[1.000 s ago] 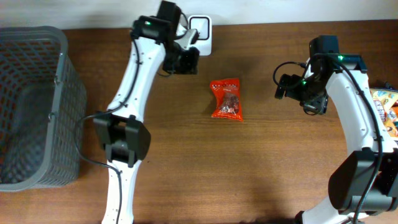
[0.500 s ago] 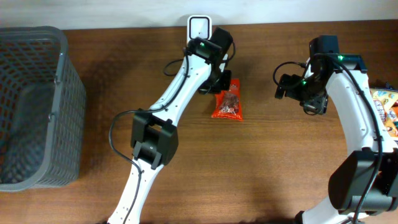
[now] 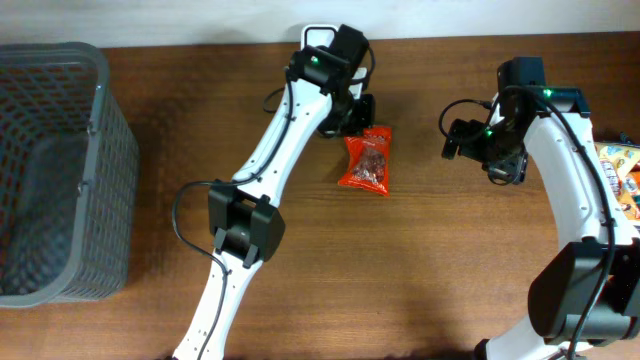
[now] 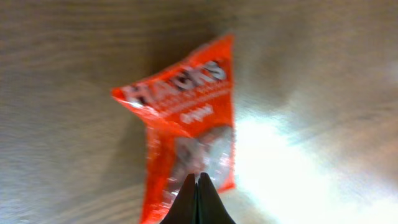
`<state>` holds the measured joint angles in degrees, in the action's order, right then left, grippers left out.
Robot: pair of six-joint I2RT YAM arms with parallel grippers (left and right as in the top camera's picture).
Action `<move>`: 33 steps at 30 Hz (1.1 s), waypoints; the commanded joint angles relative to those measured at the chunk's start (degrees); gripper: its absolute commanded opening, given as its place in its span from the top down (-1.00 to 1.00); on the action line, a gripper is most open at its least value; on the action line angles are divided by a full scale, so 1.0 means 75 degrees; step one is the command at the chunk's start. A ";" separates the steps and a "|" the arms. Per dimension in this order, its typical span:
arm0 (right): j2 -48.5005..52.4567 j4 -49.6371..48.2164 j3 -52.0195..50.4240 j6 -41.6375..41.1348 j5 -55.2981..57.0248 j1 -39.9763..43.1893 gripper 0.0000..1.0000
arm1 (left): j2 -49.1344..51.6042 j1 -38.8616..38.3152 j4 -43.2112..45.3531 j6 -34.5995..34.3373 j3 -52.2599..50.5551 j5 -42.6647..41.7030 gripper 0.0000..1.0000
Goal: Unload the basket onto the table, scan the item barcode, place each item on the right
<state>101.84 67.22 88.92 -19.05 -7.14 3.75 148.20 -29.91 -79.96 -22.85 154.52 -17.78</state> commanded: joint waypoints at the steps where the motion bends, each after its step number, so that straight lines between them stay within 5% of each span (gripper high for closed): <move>1: -0.0029 -0.0003 -0.0044 0.0023 -0.0041 -0.0047 -0.97 | 0.0096 -0.0373 0.0152 -0.0268 -0.0201 -0.0577 1.00; 5: -0.0029 -0.0003 -0.0044 0.0023 -0.0044 -0.0050 -0.97 | 0.0699 -0.0574 0.0224 -0.0268 -0.0256 -0.0128 1.00; 10: -0.0029 -0.0003 -0.0044 0.0023 -0.0041 -0.0047 -0.97 | 0.1055 -0.0545 -0.0149 -0.0268 -0.0256 0.2282 1.00; 18: -0.0029 -0.0003 -0.0044 0.0023 -0.0044 -0.0047 -0.97 | 0.1037 -0.0504 -0.1285 -0.0265 0.1582 0.2328 1.00; 26: -0.0029 -0.0003 -0.0044 0.0023 -0.0044 -0.0047 -0.97 | 0.2113 -0.0510 -0.1524 -0.0262 0.1495 0.2731 1.00; 31: -0.0029 -0.0003 -0.0044 0.0023 -0.0041 -0.0047 -0.97 | 0.1408 0.0041 -0.1985 -0.0262 0.2270 0.2739 1.00; 32: -0.0029 -0.0003 -0.0044 0.0023 -0.0044 -0.0047 -0.97 | 0.1078 0.0256 -0.2177 -0.0262 0.2500 0.2742 0.88; 33: -0.0029 -0.0003 -0.0044 0.0023 -0.0044 -0.0047 -0.97 | 0.0825 0.0423 -0.2238 -0.0233 0.2629 0.2734 0.53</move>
<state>101.84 67.22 88.92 -19.07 -7.16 3.75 162.01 -31.07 -95.07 -24.53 169.97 1.91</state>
